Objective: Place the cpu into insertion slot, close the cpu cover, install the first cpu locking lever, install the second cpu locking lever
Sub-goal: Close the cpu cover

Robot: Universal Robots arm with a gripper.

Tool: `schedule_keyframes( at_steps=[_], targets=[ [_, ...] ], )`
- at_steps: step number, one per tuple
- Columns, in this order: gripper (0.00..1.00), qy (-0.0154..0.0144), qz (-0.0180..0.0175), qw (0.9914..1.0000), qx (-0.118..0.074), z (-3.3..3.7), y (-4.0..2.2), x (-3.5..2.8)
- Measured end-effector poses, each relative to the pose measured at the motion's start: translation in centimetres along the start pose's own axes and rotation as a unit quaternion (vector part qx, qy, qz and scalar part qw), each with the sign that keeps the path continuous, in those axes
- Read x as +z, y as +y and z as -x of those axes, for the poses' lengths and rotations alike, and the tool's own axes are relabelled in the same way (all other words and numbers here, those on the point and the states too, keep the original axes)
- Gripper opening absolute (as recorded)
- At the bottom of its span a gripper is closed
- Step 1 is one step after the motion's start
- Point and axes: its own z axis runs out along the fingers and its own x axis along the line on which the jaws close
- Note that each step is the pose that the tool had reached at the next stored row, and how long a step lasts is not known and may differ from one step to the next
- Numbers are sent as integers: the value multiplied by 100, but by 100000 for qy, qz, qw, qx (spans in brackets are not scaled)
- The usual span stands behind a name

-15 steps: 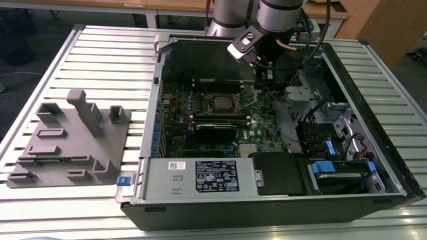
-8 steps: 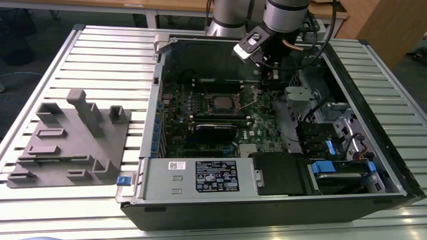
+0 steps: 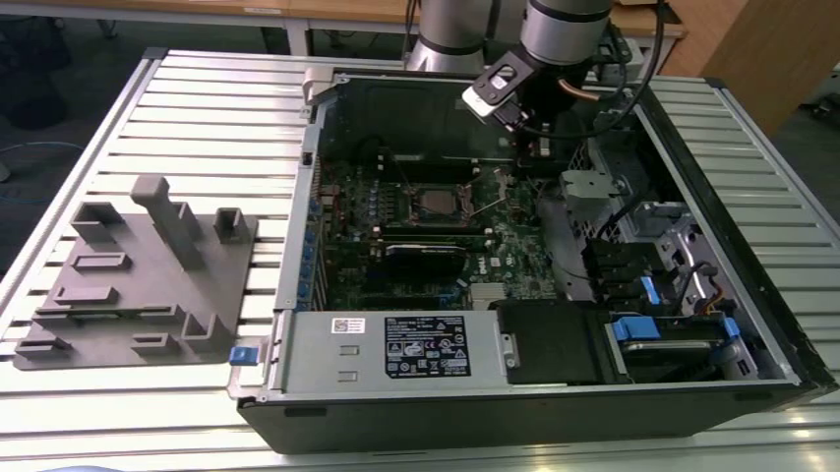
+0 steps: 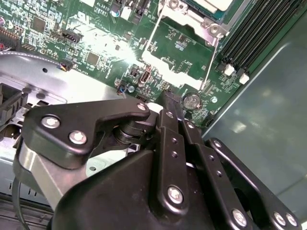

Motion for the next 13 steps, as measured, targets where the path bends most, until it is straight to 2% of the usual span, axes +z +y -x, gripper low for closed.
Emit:
schedule_keyframes(
  at_steps=[4, 13],
  targets=[
    [11, -39, 3, 99998, 698, 0, 21, 40],
    [11, -138, 32, 99971, 2394, 1, 21, 149]
  ],
)
